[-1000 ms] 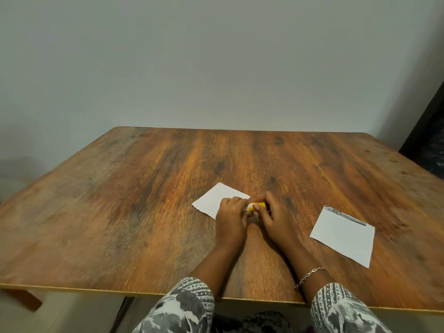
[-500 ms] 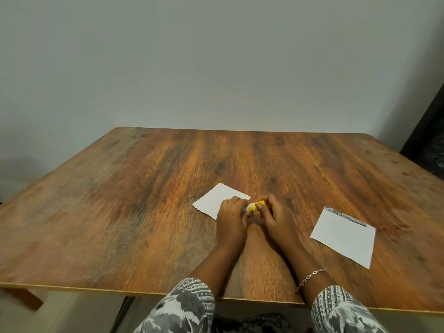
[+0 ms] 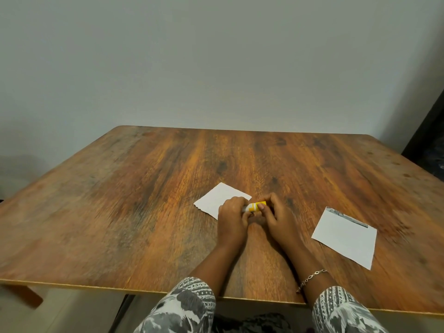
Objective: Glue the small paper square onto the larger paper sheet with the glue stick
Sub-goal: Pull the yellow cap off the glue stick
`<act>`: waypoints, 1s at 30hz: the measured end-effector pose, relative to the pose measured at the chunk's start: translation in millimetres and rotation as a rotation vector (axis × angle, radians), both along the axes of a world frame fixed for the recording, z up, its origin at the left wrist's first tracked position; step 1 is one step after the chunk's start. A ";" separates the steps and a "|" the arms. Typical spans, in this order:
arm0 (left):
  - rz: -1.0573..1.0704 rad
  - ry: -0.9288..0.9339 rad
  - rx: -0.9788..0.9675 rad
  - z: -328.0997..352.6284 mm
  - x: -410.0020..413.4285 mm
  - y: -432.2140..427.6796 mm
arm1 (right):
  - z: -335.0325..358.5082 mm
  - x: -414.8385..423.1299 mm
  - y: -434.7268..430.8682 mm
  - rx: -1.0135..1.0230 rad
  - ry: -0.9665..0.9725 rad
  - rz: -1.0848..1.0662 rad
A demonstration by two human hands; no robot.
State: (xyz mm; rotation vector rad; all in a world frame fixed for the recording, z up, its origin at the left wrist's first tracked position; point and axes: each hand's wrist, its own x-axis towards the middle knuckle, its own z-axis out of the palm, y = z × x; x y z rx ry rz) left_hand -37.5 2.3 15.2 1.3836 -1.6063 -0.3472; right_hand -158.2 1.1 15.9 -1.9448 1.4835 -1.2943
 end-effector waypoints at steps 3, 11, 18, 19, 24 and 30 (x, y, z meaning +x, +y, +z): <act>0.007 0.013 0.009 0.6 0.0 0.9 | -0.3 -0.8 -0.3 0.003 -0.007 0.038; 0.016 0.044 0.017 1.6 1.8 -0.6 | 2.2 0.6 -0.2 -0.003 -0.046 0.002; 0.000 0.046 -0.009 0.3 0.5 1.7 | 1.2 -3.9 1.1 0.022 -0.040 0.069; -0.005 0.048 -0.016 0.3 0.3 1.4 | 1.4 -4.7 0.9 0.021 -0.049 0.078; -0.006 -0.027 -0.037 -3.6 1.4 -2.1 | 2.5 -8.6 0.6 0.006 -0.036 0.102; -0.107 -0.084 0.002 -6.7 0.2 -6.5 | 6.5 -14.2 -1.0 0.016 -0.064 0.122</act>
